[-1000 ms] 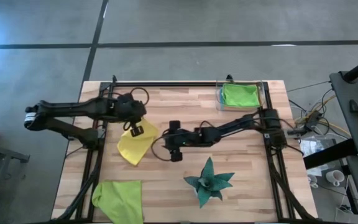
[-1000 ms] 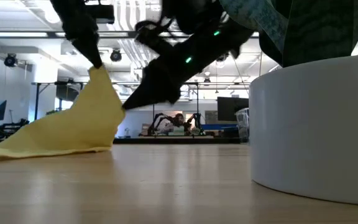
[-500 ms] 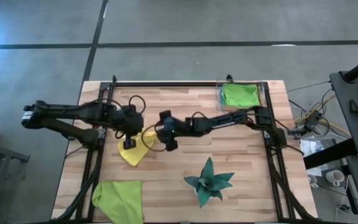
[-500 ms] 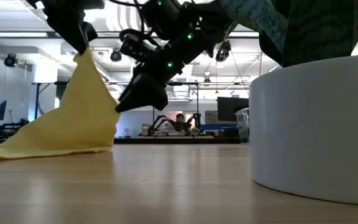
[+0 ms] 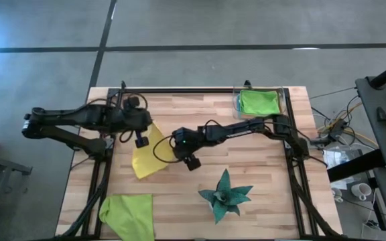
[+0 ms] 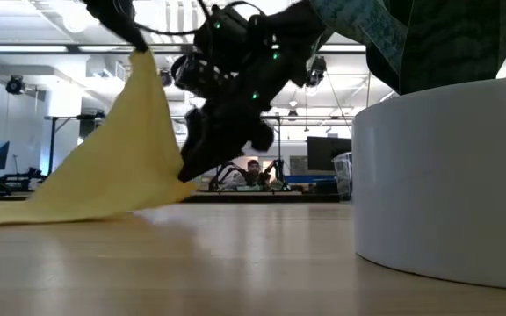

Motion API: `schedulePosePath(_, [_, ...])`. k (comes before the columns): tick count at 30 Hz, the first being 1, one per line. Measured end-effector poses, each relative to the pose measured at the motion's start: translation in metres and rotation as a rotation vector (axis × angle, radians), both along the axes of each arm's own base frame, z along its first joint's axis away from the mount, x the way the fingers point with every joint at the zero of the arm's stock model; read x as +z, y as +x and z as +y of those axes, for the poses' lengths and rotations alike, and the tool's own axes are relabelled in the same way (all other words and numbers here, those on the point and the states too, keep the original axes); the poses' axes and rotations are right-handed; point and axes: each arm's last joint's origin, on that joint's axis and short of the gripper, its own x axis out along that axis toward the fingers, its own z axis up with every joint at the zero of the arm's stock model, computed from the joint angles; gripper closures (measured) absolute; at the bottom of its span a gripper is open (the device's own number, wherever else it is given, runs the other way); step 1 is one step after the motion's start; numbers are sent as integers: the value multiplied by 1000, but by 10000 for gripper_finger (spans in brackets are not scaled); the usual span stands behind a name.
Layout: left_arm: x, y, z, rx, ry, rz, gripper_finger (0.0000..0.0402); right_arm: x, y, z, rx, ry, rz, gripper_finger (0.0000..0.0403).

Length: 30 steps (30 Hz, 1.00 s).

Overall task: Fold microfiber towels
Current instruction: Fold the yellow microfiber cloth

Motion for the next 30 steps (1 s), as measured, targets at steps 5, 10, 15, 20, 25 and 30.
schedulePosePath(5, [13,0,1,-2,34,-56,402,20,3,-2,-33,14,-97,177])
schedulePosePath(10, [9,3,1,-3,32,-35,402,24,6,-13,-92,42,-150,180])
schedulePosePath(15, [8,4,1,-2,31,-30,402,20,5,-22,-171,69,-118,190])
schedulePosePath(20, [12,3,1,-3,31,-46,401,9,3,-27,-173,54,-62,216])
schedulePosePath(25, [17,-1,0,-15,21,-30,401,5,2,-31,-158,34,-49,248])
schedulePosePath(30, [18,-4,-1,-39,-5,-9,401,7,-2,-37,-146,9,16,288])
